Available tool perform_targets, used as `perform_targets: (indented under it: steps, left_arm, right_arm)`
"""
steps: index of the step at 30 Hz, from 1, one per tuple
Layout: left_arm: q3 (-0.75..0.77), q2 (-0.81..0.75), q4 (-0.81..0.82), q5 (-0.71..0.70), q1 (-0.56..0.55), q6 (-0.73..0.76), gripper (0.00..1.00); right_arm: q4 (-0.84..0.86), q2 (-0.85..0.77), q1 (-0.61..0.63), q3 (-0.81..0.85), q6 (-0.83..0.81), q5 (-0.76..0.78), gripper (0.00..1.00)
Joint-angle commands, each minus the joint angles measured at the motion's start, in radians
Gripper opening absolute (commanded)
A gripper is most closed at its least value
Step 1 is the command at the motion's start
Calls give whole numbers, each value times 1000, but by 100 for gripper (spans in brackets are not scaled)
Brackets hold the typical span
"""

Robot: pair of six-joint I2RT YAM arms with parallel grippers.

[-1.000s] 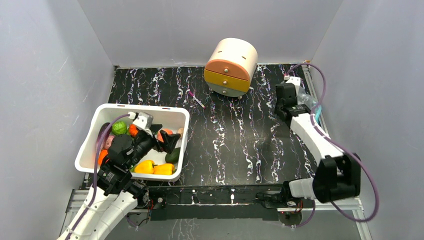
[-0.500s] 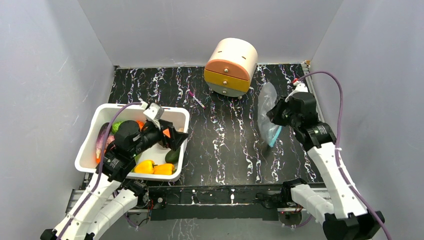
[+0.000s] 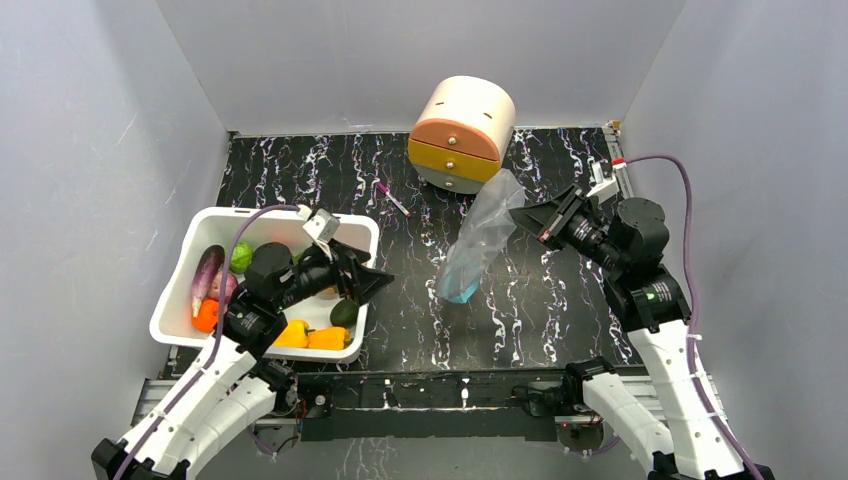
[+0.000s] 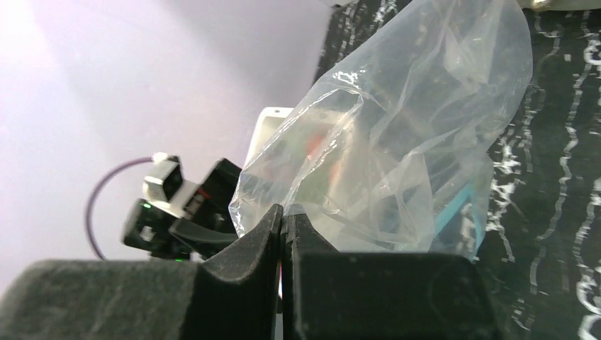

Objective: Place the food in the zip-top bag and seal the zipper
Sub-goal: Zip the zipper food storage bag.

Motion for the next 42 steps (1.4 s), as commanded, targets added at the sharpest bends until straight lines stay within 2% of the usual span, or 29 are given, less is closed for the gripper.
perform_targets:
  steps: [1,9,19,23,36,42]
  left_arm:
    - [-35,14,185,77,2,-56,88]
    - [-63,92,402,120,-28,-62,78]
    - [28,239,442,46,-170,194,82]
    - [94,292,400,-11,-226,260,82]
    - [145,438,468,-108,-393,366,82]
    - [110,466,600,-187,-427,391,80]
  right_arm:
    - [190,-11,5,21,190,-20,0]
    - [270,-18,5,43,312,42,0]
    - [341,-11,5,65,410,85,0]
    - [357,-6,4,67,426,81,0]
    - [359,-17,5,46,461,72,0]
    - [355,-26,5,27,469,69,0]
